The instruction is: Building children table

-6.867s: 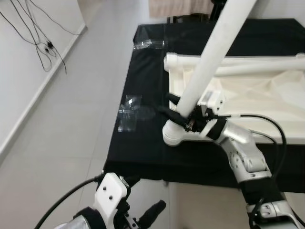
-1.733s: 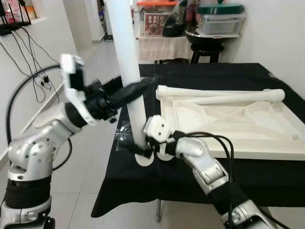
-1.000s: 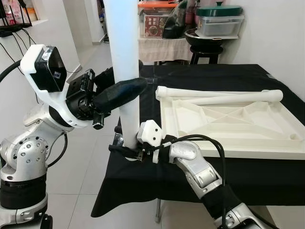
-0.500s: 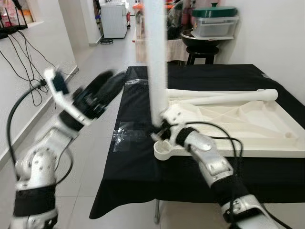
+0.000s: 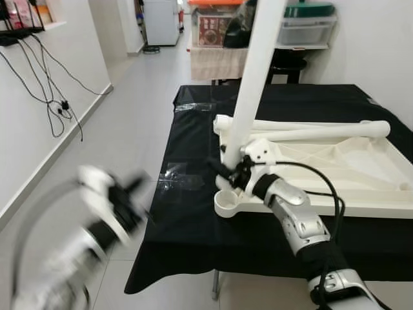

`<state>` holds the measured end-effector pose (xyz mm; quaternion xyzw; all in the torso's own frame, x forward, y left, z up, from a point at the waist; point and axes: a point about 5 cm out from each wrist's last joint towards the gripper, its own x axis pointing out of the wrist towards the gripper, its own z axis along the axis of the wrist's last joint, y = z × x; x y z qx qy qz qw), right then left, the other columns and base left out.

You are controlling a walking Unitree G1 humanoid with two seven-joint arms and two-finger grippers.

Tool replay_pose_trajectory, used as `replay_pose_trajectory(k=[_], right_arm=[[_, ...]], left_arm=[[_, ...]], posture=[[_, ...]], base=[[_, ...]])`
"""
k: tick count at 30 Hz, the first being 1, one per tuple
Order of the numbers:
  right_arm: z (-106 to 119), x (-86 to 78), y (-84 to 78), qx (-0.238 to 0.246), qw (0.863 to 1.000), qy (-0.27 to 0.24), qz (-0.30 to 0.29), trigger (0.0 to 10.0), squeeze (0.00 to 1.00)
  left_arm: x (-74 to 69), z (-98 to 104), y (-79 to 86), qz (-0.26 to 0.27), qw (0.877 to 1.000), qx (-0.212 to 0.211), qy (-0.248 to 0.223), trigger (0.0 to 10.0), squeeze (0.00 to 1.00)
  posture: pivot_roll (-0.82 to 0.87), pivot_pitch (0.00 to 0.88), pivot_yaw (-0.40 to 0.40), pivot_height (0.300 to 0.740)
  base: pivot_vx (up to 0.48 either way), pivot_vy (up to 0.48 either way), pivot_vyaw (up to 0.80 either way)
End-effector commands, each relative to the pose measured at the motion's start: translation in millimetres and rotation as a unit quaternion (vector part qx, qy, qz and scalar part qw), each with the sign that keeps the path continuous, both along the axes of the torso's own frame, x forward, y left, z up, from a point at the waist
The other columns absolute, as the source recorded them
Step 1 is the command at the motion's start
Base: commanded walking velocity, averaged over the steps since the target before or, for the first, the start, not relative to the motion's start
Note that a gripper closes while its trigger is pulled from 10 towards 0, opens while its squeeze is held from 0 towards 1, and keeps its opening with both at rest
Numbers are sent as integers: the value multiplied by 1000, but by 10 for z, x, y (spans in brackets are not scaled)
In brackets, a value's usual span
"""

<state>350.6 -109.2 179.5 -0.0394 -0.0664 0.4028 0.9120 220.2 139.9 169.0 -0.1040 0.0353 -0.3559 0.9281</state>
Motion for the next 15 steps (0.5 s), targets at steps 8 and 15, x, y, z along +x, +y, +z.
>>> replay_pose_trajectory(k=[8,15], right_arm=[[79,-12,60,-18,996,-10,92,10000,0],[228,90,54,-43,988,-10,147,10000,0]], left_arm=[[-391,-93,-169,-54,989,135,-40,10000,0],[-663,11,-263,-54,981,171,-70,10000,0]], posture=[[83,237,20,740],[106,308,15,740]], base=[[0,0,0],[0,0,0]])
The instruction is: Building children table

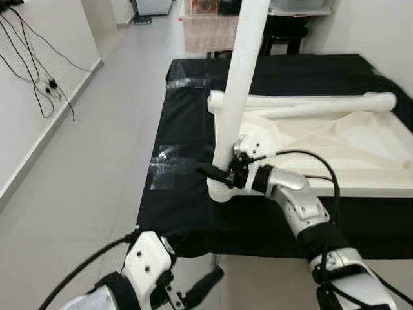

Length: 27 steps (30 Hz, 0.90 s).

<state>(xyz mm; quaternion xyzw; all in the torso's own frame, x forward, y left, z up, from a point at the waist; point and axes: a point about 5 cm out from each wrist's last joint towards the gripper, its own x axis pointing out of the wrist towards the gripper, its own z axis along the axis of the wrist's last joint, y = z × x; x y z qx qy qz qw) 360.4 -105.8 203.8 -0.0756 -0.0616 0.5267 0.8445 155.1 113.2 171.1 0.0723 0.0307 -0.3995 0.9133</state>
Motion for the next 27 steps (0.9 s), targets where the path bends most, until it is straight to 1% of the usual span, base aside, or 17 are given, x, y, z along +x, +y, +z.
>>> replay_pose_trajectory(k=[1,3,7,8,10,12,14,15,16,18,19,22,23,24,27], right_arm=[[10,-27,46,-7,999,0,41,10000,0],[44,-44,73,-9,998,-1,63,10000,0],[73,-52,91,-8,997,1,77,10000,0],[90,-53,96,-10,996,0,88,10000,0],[90,-53,96,-10,996,0,88,10000,0],[125,-40,87,-23,993,-3,114,10000,0],[125,-40,87,-23,993,-3,114,10000,0],[143,-29,77,-28,992,-3,125,10000,0],[143,-29,77,-28,992,-3,125,10000,0],[198,0,14,-30,989,3,144,10000,0],[198,0,14,-30,989,3,144,10000,0],[243,-2,-111,-49,983,12,174,10000,0],[243,-2,-111,-49,983,12,174,10000,0],[238,-2,-137,-65,982,10,179,10000,0],[236,-1,-152,-77,980,9,182,10000,0]], left_arm=[[-61,8,-1,7,1000,19,-7,10000,0],[-92,26,-2,12,1000,20,-10,10000,0],[-119,37,-6,14,1000,20,-13,10000,0],[-146,46,-10,17,1000,21,-17,10000,0],[-146,46,-10,17,1000,21,-17,10000,0],[-209,79,-18,21,999,21,-22,10000,0],[-209,79,-18,21,999,21,-22,10000,0],[-241,96,-23,23,999,22,-24,10000,0],[-241,96,-23,23,999,22,-24,10000,0],[-281,114,-33,25,999,22,-25,10000,0],[-281,114,-33,25,999,22,-25,10000,0],[-308,121,-33,25,999,20,-25,10000,0],[-308,121,-33,25,999,20,-25,10000,0],[-309,122,-32,25,999,20,-25,10000,0],[-312,122,-31,25,999,20,-26,10000,0]], posture=[[107,321,15,740],[110,334,10,740],[111,337,10,740],[116,350,7,740],[116,350,7,740],[125,377,6,740],[125,377,6,740],[127,382,7,740],[127,382,7,740],[137,398,6,740],[137,398,6,740],[140,408,9,740],[140,408,9,740],[141,410,10,740],[141,411,10,740]], base=[[0,0,0],[0,0,0],[0,0,0],[0,0,0],[0,0,0],[0,0,0],[0,0,0],[0,0,0],[0,0,0],[0,0,0],[0,0,0],[0,0,0],[0,0,0],[0,0,0],[0,0,0]])
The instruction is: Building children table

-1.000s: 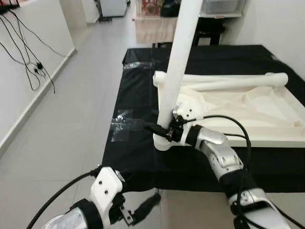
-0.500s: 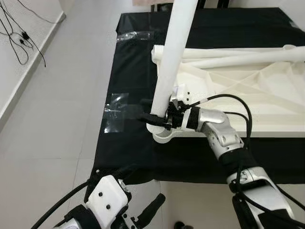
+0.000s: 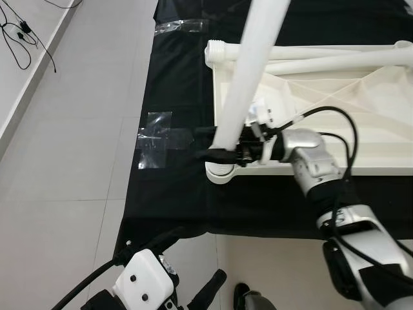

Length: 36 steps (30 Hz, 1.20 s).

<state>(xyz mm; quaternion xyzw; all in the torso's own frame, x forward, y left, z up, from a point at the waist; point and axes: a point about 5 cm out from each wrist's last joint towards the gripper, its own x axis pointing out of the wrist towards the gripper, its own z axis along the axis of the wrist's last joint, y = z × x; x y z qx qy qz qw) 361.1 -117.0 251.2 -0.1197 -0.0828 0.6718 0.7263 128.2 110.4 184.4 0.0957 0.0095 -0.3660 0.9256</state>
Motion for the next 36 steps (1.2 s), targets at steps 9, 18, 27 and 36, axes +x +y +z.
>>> replay_pose_trajectory(k=[9,18,27,36], right_arm=[[-195,34,-65,-85,996,18,14,10000,0],[-322,-49,23,-157,985,-26,65,10000,0],[-349,-18,41,-166,984,-25,57,10000,0],[-433,-7,20,-135,990,24,39,10000,0]], left_arm=[[-52,-14,9,-6,1000,9,4,10000,0],[-59,-15,21,-6,1000,10,5,10000,0],[-68,-20,11,-4,1000,9,4,10000,0],[-68,-18,2,-3,1000,6,4,10000,0]], posture=[[148,422,14,740],[146,425,13,740],[138,421,8,740],[130,415,0,740]], base=[[0,0,0],[0,0,0],[0,0,0],[0,0,0]])
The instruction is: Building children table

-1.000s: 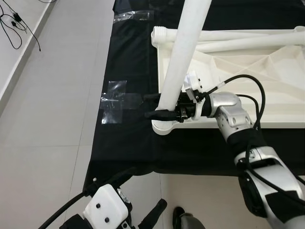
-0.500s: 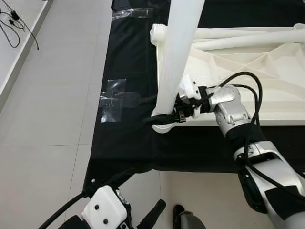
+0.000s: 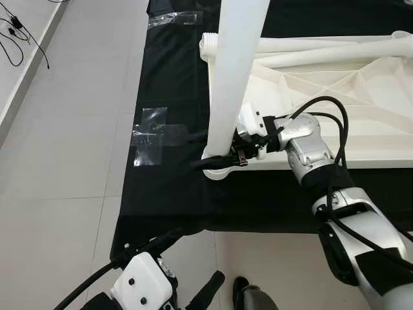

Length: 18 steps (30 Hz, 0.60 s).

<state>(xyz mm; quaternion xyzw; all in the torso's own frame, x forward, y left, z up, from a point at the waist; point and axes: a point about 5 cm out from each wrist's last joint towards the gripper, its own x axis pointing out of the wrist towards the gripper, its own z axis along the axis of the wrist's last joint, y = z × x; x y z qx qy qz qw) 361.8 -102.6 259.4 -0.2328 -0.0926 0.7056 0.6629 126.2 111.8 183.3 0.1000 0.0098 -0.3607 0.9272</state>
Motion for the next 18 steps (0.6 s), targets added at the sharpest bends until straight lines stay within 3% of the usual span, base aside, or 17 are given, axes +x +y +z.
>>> replay_pose_trajectory(k=[1,10,14,18], right_arm=[[-566,-18,-127,-46,991,117,-43,10000,0],[-692,-18,-140,-12,983,167,-73,10000,0],[-640,-27,-132,22,981,186,-52,10000,0],[-594,-73,-102,7,983,182,-3,10000,0]], left_arm=[[-46,-7,-15,-8,1000,1,5,10000,0],[-38,-3,-24,-7,1000,-2,5,10000,0],[-36,1,-20,-7,1000,-2,4,10000,0],[-45,-1,-16,-8,1000,-1,4,10000,0]], posture=[[130,413,-2,740],[125,408,-4,740],[132,413,1,740],[138,419,2,740]], base=[[0,0,0],[0,0,0],[0,0,0],[0,0,0]])
